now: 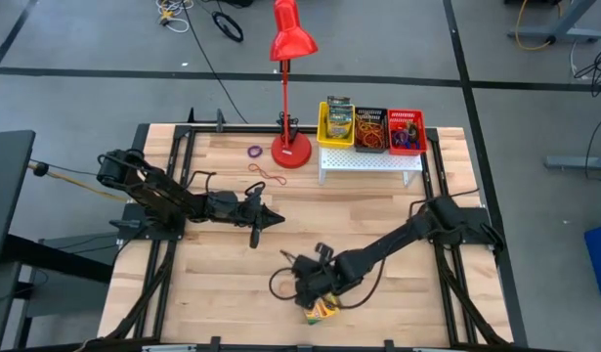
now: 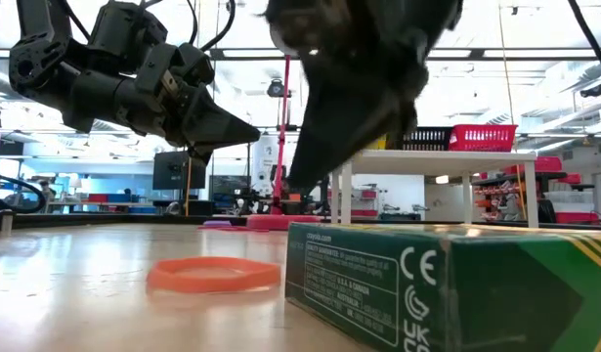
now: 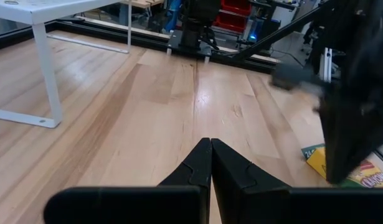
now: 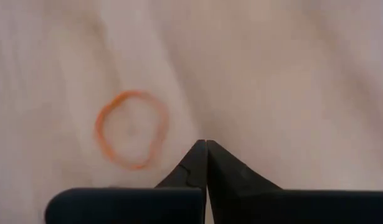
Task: Pick & Place Office Desk Supplies
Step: Put the orange rubber band into the black bin on the shelf, then put the crayon box into the yellow bin on the shelf
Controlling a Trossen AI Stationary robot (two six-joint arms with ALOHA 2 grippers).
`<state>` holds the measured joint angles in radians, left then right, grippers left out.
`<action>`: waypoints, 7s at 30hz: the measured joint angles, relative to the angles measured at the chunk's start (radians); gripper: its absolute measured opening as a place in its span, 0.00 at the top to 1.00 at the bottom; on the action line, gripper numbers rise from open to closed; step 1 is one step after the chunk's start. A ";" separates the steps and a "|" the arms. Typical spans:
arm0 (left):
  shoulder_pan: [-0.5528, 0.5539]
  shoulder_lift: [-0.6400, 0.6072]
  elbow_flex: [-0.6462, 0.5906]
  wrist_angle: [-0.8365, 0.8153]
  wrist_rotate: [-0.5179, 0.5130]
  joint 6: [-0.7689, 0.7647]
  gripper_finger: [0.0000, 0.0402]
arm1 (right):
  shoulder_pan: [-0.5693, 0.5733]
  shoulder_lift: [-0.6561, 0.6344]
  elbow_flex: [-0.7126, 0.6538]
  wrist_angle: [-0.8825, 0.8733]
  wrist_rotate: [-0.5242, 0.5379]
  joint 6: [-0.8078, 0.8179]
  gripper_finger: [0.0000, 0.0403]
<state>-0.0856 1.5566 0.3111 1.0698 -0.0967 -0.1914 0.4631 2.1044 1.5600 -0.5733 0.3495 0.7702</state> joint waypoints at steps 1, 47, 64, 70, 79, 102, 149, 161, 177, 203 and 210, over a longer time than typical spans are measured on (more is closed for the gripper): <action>0.000 0.000 0.000 0.000 0.000 0.000 0.97 | -0.004 -0.019 0.000 -0.017 0.020 0.002 0.99; 0.000 0.000 0.000 0.002 -0.001 0.000 0.97 | -0.017 0.013 0.000 -0.005 -0.033 -0.043 0.99; 0.000 0.000 0.000 0.001 -0.005 0.000 0.97 | -0.035 0.103 0.000 0.158 -0.245 0.046 0.74; 0.001 0.000 0.000 0.002 -0.008 0.000 0.97 | -0.036 0.116 0.003 0.142 -0.248 0.052 0.84; 0.001 0.000 0.000 0.003 -0.008 0.000 0.97 | -0.035 0.119 0.006 0.089 -0.190 0.026 0.98; 0.001 0.000 0.000 0.004 -0.008 0.000 0.97 | -0.196 -0.370 -0.002 -0.573 0.202 -0.052 1.00; 0.001 0.000 0.000 0.004 -0.008 0.000 0.97 | -1.186 -0.579 -0.001 -0.573 -0.184 -0.658 0.79; 0.001 0.000 0.000 0.016 -0.008 0.000 0.97 | -0.874 -0.817 -0.116 -0.534 -0.193 -0.593 0.96; 0.008 0.000 -0.001 0.007 0.004 -0.002 0.97 | -0.155 -0.961 -0.722 0.189 0.014 -0.166 0.99; -0.271 0.000 -0.004 0.121 -0.223 0.076 0.97 | 0.204 -0.377 -0.604 0.446 -0.031 0.514 0.59; -0.270 0.000 -0.004 0.109 -0.210 0.050 0.97 | 0.204 -0.229 -0.519 0.444 -0.079 0.588 0.61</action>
<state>-0.3561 1.5570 0.3073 1.1788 -0.3066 -0.1411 0.6667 1.8757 1.0412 -0.1296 0.2707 1.3578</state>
